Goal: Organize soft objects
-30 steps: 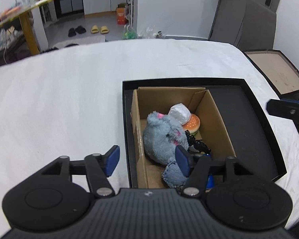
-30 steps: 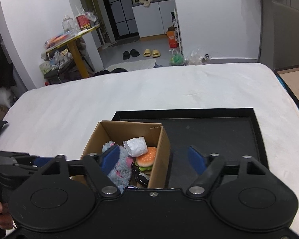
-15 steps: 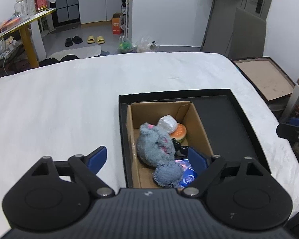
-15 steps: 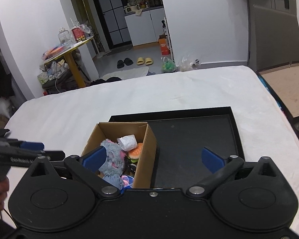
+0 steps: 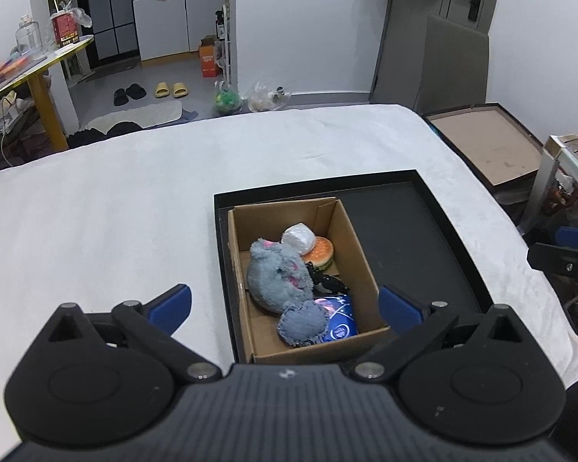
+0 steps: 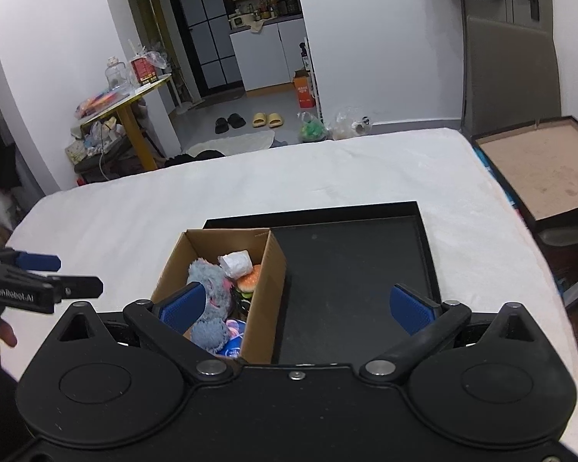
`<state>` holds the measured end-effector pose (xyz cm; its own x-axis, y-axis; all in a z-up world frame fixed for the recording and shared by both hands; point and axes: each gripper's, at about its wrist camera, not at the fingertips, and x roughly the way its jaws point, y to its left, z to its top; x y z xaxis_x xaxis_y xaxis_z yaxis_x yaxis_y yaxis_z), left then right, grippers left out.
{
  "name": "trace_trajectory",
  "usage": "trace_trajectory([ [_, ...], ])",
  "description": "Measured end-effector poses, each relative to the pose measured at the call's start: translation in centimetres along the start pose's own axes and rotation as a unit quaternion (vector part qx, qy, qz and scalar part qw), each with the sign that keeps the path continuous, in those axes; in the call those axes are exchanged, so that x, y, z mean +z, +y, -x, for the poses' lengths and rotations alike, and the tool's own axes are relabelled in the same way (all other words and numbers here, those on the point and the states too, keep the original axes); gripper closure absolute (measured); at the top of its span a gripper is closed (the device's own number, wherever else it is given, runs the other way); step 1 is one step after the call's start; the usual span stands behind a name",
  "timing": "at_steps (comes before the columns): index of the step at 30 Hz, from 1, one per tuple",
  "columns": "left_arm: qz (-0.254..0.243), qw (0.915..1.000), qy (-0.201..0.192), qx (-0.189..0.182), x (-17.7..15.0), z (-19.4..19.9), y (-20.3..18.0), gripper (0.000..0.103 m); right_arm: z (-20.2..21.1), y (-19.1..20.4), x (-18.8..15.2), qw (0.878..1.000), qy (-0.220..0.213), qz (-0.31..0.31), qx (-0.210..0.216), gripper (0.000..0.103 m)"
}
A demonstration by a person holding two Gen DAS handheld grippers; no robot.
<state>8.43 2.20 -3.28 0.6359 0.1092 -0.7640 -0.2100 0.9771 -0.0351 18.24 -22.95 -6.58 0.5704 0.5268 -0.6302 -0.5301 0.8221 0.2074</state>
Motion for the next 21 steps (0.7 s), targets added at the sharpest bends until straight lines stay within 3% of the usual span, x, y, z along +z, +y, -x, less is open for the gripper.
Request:
trace_trajectory([
  [21,0.017,0.9990,-0.034,-0.024,-1.8,6.0,-0.5,0.001,5.1,-0.1,-1.4,1.000,-0.020,-0.019,0.007,0.000],
])
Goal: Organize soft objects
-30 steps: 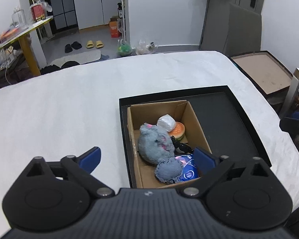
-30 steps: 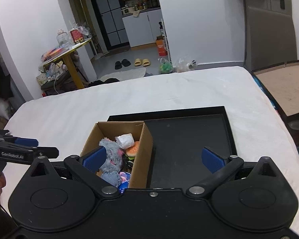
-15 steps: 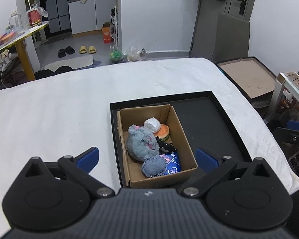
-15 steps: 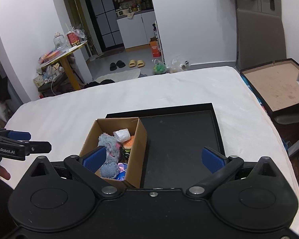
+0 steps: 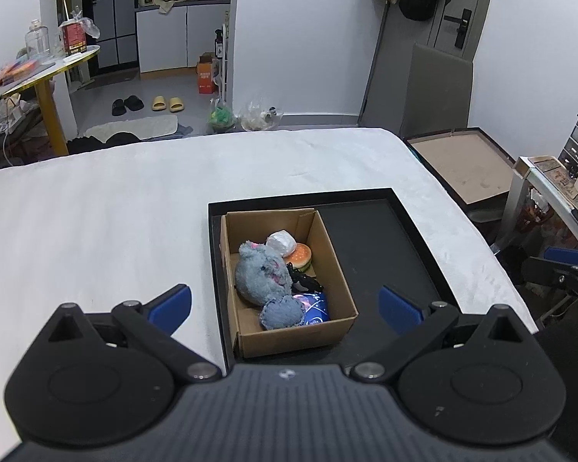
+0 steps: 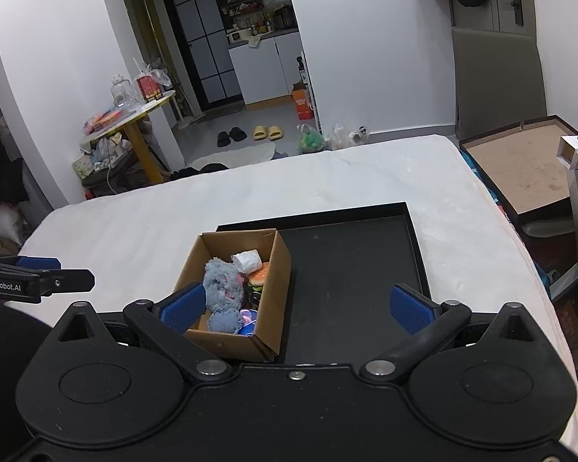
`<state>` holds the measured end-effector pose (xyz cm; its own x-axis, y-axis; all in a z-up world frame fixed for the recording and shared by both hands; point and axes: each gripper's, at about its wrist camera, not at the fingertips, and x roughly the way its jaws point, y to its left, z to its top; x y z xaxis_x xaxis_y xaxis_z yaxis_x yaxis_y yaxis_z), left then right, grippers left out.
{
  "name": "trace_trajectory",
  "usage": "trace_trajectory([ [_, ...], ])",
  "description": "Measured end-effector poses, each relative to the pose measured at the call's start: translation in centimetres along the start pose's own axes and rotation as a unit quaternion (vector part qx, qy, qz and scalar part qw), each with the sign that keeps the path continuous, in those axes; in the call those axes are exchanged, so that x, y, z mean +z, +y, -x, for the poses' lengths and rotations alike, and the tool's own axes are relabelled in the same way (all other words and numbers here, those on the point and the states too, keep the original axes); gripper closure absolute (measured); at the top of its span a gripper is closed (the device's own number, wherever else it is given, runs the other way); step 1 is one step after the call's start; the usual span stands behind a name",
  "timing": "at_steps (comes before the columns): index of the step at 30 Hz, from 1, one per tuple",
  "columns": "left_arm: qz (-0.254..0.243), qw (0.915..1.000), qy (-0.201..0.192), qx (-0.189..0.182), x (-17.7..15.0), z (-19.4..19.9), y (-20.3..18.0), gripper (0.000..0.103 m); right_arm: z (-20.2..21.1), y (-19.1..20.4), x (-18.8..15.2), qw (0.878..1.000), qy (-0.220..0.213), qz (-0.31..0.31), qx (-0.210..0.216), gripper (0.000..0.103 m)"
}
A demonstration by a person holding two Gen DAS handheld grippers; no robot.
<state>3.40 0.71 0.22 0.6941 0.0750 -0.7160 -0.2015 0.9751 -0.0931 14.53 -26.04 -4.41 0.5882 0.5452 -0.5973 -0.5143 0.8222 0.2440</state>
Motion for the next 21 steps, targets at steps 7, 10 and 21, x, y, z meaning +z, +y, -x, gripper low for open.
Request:
trace_trajectory([
  [7,0.006,1.0000,-0.006,-0.001,-1.0,1.5,-0.1,0.000,1.3,0.8,-0.5,1.000,0.000,0.006,0.008,0.000],
  [10,0.002,0.9999,-0.011,-0.001,-1.4,2.1,-0.2,0.000,1.8,1.1,-0.9,1.000,-0.002,0.006,0.003,0.000],
  [21,0.014,0.9993,-0.034,0.003,-2.9,4.3,0.4,0.000,3.9,1.9,-2.3,1.000,-0.014,-0.006,0.001,0.000],
])
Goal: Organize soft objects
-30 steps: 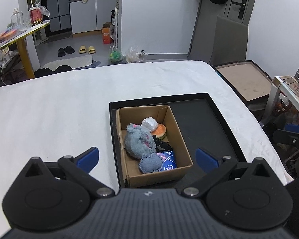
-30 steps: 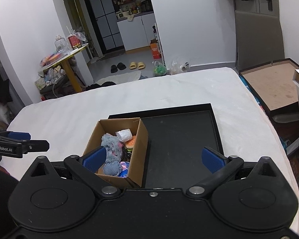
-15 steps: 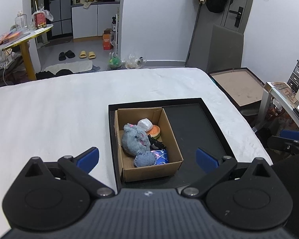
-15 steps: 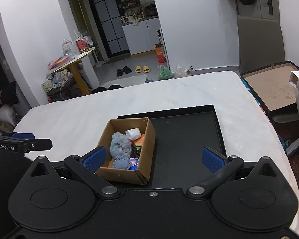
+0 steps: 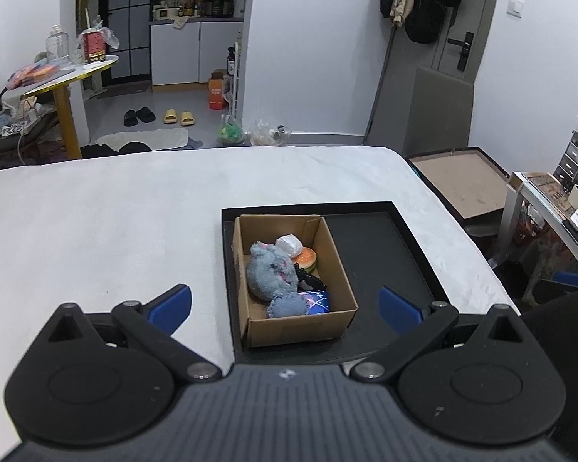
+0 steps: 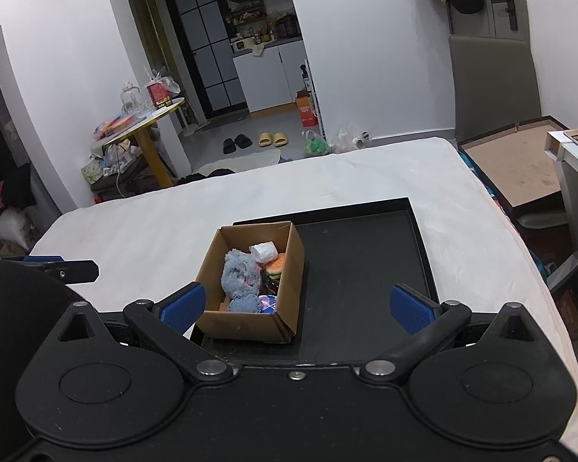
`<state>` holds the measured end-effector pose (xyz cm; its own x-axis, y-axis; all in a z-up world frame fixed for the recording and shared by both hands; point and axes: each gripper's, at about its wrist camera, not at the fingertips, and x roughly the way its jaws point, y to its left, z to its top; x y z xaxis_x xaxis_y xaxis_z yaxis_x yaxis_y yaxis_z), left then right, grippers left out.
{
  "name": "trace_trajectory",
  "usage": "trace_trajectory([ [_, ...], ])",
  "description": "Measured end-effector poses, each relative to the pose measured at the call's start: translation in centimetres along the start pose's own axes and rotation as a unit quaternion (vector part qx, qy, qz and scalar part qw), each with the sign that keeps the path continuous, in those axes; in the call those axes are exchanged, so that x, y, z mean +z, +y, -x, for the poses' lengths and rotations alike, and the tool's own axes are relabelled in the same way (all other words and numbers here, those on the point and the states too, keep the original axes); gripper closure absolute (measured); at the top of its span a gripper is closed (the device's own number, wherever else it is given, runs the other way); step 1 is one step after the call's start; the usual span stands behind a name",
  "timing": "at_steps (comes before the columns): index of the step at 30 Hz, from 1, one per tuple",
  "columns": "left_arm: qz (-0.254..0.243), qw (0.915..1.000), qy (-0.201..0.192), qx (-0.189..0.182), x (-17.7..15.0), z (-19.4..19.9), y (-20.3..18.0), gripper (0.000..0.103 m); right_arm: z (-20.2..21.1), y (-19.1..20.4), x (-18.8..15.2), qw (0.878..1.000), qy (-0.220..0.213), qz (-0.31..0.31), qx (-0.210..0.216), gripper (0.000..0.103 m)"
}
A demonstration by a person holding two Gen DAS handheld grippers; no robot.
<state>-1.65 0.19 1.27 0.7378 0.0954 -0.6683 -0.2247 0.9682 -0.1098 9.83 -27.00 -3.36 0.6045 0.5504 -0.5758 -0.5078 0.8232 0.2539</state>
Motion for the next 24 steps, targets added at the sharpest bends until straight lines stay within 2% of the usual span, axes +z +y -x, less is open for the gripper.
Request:
trace_trajectory([
  [11,0.010,0.9999,-0.007,0.004,-0.6,1.0,1.4,0.000,0.6,0.3,-0.9,0.999,-0.003,-0.034,-0.006,0.000],
  [24,0.005,1.0000,-0.007,0.004,-0.7,1.2,1.5,0.000,0.7,0.1,-1.1,0.999,-0.003,-0.036,-0.011,0.000],
])
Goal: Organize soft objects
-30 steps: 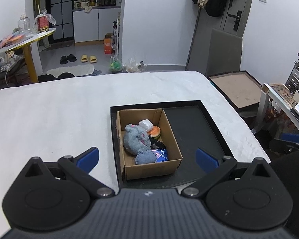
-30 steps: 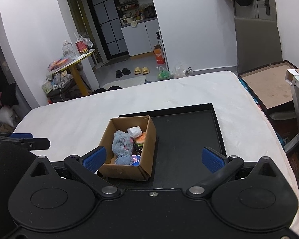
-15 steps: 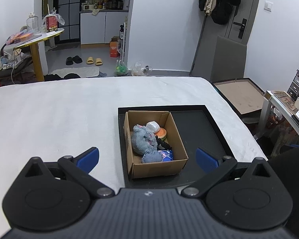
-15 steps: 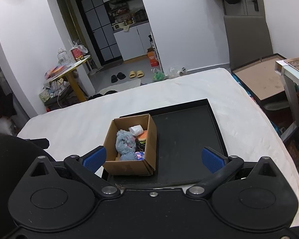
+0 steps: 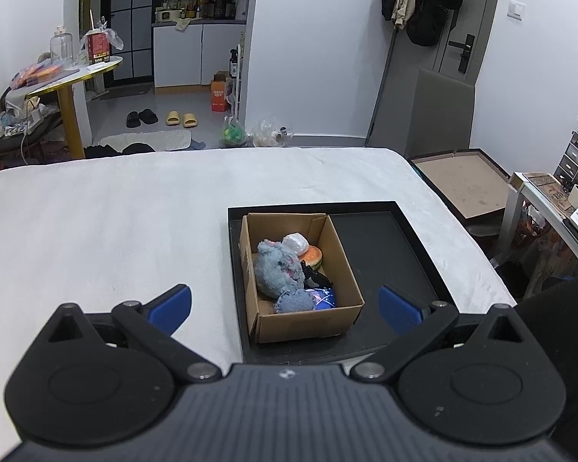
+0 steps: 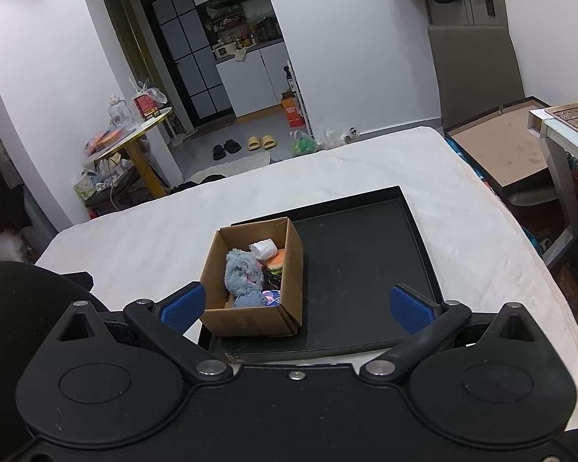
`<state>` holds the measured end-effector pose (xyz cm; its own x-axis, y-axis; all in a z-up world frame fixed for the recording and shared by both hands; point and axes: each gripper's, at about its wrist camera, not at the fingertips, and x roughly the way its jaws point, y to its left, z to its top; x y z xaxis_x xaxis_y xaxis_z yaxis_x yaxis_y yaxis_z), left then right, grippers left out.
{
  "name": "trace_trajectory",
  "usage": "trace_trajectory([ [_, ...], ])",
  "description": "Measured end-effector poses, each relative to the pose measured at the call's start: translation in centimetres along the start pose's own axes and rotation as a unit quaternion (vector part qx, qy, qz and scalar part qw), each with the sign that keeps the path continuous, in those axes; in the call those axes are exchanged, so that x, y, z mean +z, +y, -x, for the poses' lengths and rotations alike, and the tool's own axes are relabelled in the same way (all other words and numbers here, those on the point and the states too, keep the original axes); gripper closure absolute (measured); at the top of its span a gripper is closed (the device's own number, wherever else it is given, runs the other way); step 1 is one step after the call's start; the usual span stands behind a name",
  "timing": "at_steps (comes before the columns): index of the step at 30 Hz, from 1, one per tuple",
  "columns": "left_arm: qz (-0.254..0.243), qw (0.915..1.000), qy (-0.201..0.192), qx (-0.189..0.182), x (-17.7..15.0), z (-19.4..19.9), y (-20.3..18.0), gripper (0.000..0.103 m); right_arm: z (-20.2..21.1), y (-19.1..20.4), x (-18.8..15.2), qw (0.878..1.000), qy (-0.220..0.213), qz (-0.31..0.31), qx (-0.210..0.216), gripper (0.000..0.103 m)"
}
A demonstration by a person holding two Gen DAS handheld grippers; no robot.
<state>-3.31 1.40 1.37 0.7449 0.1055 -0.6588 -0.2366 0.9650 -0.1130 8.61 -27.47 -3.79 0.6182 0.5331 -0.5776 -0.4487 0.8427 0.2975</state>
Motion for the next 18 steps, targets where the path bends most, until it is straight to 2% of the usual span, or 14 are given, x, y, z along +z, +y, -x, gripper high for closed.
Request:
trace_trajectory([
  [18,-0.006,1.0000,0.003,0.003,0.16,-0.04,-0.15,0.000,0.05,-0.04,-0.07,1.000,0.004,0.001,-0.003,0.000],
])
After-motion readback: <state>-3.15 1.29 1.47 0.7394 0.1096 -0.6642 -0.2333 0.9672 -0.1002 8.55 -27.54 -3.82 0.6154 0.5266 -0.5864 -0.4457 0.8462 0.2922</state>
